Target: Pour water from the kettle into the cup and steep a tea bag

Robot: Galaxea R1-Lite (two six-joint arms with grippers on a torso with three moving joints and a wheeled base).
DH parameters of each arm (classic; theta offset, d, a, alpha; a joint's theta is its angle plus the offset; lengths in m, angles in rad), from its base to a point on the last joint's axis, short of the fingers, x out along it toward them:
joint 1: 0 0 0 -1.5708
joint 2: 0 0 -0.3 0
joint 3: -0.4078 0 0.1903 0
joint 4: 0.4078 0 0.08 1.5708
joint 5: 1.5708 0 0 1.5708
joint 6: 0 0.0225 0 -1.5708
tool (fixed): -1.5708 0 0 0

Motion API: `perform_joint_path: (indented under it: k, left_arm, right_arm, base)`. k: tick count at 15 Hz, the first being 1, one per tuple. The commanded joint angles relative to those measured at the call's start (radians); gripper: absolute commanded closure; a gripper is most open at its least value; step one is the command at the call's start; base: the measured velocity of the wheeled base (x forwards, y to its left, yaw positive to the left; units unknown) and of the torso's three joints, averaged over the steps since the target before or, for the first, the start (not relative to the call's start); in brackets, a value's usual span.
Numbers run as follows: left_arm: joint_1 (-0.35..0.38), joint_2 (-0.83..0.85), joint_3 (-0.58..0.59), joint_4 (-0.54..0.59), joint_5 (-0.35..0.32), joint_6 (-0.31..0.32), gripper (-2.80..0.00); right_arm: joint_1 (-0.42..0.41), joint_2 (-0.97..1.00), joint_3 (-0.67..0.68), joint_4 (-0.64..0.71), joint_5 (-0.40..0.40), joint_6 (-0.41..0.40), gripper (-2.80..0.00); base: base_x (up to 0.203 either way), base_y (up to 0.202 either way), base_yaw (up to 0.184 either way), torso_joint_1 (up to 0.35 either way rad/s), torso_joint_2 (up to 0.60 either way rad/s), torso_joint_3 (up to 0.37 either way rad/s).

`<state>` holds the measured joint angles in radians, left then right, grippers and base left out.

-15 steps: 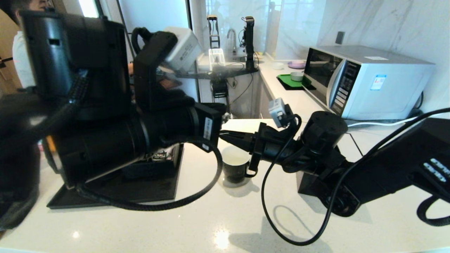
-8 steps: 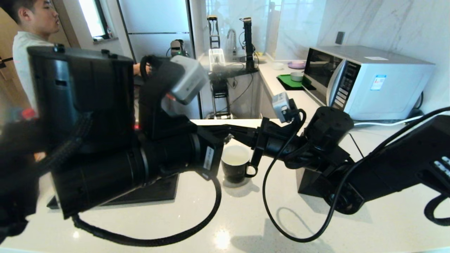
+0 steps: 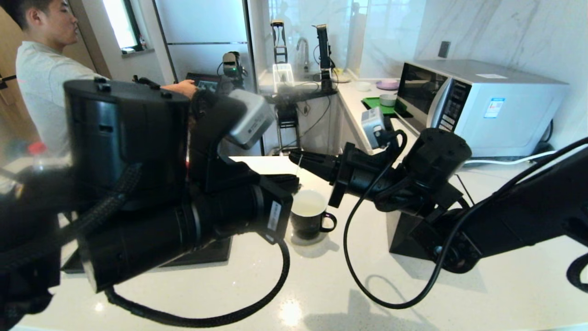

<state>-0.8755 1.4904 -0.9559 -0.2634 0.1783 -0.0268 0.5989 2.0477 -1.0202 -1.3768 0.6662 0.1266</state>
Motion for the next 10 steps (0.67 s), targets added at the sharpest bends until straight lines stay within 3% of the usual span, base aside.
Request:
perform_joint_path:
  k: [1,10]
  left_arm:
    - [0.003,0.013,-0.006,-0.002,0.001,-0.001,0.0]
    - [0.01,0.024,-0.007,-0.002,0.002,-0.001,0.0]
  right_arm:
    - [0.001,-0.011,0.0,-0.007,0.004,0.0,0.0]
    - [0.001,-0.018,0.002,-0.007,0.004,0.0,0.0]
  base:
    - [0.0,0.0,0.0,0.0,0.0,0.0]
    - [0.0,0.0,0.0,0.0,0.0,0.0]
